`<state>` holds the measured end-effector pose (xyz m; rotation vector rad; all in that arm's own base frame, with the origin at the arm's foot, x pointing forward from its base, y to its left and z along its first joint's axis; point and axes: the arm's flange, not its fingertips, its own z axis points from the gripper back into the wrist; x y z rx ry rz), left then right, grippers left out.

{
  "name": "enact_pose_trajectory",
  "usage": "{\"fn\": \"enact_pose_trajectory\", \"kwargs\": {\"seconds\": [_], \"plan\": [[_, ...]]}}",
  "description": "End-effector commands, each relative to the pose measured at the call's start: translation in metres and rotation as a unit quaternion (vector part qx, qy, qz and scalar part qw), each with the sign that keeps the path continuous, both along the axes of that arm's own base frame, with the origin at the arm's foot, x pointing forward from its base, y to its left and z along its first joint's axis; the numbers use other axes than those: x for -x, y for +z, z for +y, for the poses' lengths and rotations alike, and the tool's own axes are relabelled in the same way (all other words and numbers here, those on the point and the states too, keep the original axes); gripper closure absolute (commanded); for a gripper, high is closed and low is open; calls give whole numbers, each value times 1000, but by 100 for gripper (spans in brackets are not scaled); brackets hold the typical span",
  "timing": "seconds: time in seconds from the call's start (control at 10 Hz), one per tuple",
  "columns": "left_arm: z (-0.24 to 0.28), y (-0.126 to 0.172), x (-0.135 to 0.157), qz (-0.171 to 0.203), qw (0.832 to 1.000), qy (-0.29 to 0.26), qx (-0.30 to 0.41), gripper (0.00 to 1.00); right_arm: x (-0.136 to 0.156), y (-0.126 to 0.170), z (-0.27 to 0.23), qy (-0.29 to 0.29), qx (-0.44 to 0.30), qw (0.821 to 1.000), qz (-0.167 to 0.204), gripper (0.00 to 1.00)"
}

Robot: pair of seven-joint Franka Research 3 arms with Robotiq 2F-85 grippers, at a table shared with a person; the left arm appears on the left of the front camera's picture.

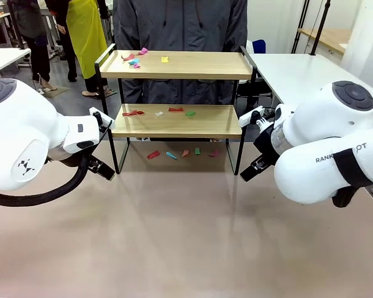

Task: Clean the shelf.
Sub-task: Pick up the Duster handed by the human.

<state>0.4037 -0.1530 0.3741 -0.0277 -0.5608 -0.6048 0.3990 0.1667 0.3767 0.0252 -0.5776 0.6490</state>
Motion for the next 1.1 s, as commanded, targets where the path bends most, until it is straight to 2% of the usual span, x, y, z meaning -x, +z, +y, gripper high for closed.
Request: {"fn": "enact_pose_trajectory", "kwargs": {"seconds": [0.0,0.1,0.3,0.5,0.6,0.7,1.0], "plan": [[9,33,-6,-6,999,-18,29,0,-17,43,-13,-21,-18,999,-23,0],[22,54,-10,-7,999,-25,47,0,-17,65,-27,-10,-42,999,-33,0],[63,92,-14,-2,991,-84,102,0,-16,98,-72,-11,-80,995,-54,0],[112,110,-31,-4,974,-168,152,0,-23,113,-126,43,-124,989,-71,0],[135,107,-41,-5,964,-203,170,0,-30,112,-152,69,-140,985,-74,0],[158,99,-58,-18,952,-241,188,0,-43,107,-182,71,-146,984,-77,0],[193,65,-91,-39,937,-267,222,0,-62,77,-229,103,-184,975,-72,0]]}}
